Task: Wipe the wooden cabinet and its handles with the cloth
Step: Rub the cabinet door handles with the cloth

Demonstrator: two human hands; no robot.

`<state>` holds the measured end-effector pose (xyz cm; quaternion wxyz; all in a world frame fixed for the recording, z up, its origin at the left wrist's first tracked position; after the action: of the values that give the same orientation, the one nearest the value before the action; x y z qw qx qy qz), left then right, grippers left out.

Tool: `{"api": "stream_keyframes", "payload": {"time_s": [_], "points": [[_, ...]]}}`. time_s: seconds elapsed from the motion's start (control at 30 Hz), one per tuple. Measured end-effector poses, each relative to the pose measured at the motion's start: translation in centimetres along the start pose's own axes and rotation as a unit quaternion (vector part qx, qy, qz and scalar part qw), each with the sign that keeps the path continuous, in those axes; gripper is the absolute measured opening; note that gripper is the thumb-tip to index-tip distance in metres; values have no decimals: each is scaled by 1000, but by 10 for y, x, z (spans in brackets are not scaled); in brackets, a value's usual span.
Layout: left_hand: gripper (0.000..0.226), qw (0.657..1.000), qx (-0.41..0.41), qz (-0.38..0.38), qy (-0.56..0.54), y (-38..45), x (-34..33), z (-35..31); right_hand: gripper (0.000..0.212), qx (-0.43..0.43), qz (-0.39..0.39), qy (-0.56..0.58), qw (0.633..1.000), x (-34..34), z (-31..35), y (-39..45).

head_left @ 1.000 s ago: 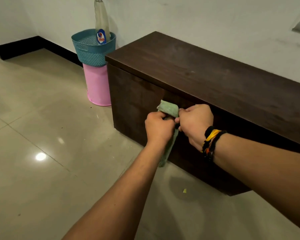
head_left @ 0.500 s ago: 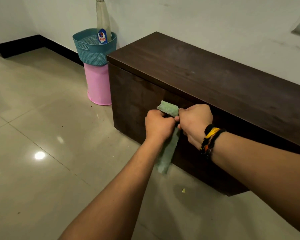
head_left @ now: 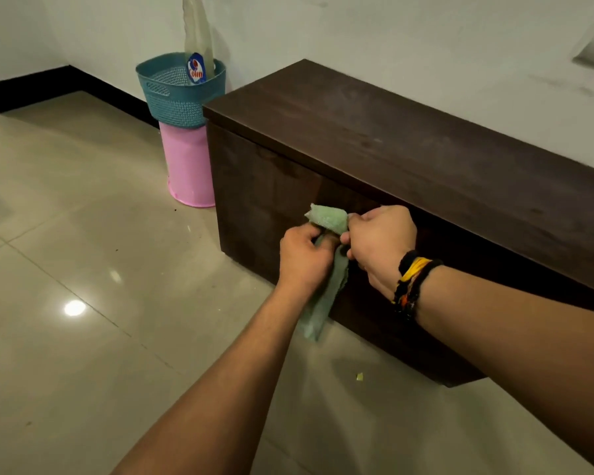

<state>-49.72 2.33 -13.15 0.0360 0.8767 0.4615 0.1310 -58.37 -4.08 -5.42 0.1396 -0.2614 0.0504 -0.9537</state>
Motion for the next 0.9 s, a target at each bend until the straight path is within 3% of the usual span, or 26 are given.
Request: {"api": "stream_keyframes", "payload": {"time_s": [0.13,0.27,0.4,0.6,0.77,0.9], "points": [[13,999,13,-25,-25,-13,-1,17,27,13,9,-18,1000,1,0,2],[22,996,37,-79,17,-29,8,23,18,8,85,-51,995,17,8,-7],[17,994,89,-45,43,-46,22,43,24,68,124,-118,983,73,6,-27],[9,999,15,-1,41,-48,7,9,13,16,93,-159,983,113,-67,-30],[12,995,-75,18,62,-46,-10,-23,11,59,82,-92,991,95,-70,-11],[11,991,-88,18,96,-38,-15,-33,11,64,64,-54,994,78,-68,-5]]}}
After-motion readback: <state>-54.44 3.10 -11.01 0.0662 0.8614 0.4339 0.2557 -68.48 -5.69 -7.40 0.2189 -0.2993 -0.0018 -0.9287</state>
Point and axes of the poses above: each hand's wrist, its own y-axis towards the middle knuckle, its own x-axis out of the back of the hand, z = x × y, the point moved 3 cm from there along y, towards the middle knuckle, and after that the axes turned 4 degrees about -x, right-handed, at the moved point
